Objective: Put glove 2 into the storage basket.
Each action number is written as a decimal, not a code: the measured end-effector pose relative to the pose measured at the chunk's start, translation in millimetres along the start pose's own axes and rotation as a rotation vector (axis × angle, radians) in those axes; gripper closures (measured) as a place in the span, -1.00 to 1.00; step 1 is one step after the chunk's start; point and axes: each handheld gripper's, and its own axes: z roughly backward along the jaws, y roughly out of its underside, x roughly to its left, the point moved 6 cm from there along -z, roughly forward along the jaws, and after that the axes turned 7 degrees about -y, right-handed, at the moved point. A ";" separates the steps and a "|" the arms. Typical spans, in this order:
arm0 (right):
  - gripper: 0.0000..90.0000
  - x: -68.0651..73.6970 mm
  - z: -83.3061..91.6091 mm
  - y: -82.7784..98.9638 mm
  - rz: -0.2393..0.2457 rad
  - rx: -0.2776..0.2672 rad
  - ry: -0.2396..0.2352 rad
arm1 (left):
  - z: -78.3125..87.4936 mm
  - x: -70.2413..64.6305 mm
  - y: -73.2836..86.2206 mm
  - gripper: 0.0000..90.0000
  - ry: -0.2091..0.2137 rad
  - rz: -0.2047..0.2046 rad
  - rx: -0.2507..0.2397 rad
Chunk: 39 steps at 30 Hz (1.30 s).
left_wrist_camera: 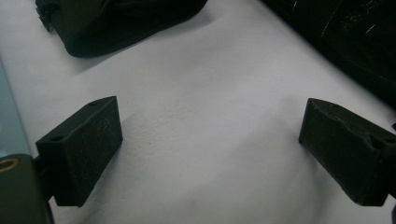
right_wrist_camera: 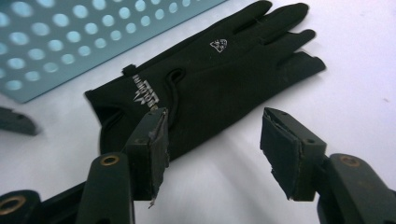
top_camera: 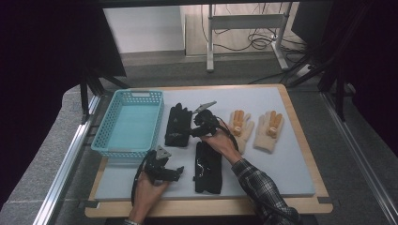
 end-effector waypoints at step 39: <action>0.93 -5.5 -17.2 -19.3 -0.007 0.003 0.064 | 0.1 0.1 0.2 -0.86 0.001 -0.004 0.003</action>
